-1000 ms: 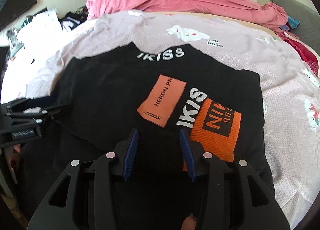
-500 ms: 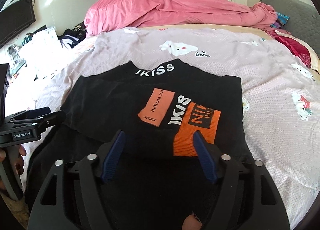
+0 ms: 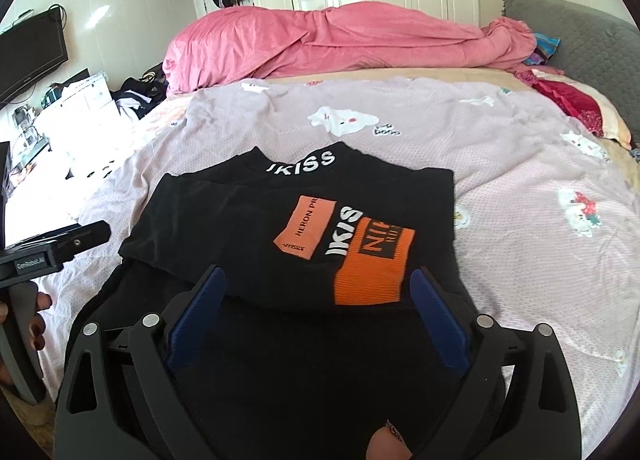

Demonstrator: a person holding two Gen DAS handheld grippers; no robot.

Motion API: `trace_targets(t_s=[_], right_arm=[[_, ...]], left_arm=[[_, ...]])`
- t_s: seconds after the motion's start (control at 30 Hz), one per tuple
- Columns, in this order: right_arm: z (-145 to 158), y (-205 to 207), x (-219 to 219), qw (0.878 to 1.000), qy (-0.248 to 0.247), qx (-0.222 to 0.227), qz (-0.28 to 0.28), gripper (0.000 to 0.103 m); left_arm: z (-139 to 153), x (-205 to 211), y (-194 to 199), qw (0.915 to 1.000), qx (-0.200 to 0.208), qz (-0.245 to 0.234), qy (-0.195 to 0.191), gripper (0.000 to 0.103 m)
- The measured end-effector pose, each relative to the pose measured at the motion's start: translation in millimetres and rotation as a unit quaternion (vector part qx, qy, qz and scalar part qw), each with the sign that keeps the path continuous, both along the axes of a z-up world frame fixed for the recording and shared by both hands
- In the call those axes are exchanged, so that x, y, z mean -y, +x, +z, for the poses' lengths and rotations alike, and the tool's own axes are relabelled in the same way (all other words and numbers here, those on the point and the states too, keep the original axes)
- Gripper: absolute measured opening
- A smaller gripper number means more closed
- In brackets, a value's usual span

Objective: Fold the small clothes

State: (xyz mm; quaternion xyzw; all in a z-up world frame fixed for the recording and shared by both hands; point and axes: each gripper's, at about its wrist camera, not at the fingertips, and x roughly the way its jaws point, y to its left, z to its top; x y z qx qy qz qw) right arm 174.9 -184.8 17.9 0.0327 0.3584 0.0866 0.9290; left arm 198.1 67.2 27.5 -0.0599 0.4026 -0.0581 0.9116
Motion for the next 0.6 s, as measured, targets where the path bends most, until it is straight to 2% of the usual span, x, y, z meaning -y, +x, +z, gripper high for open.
trace_targets(t_s=[0.3, 0.47, 0.6], right_arm=[[11.2, -23.8, 14.3, 1.000, 0.002, 0.014, -0.010, 0.095], [14.4, -37.6, 24.2, 1.000, 0.005, 0.018, -0.018, 0.095], [14.8, -45.6, 29.2, 1.000, 0.003, 0.019, -0.022, 0.095]], left_arm=[[12.5, -7.3, -32.3, 0.9995, 0.027, 0.006, -0.012, 0.094], [14.1, -15.3, -50.8, 0.9988, 0.037, 0.030, 0.008, 0.094], [15.0, -25.2, -63.8, 0.9988, 0.036, 0.035, 0.004, 0.094]])
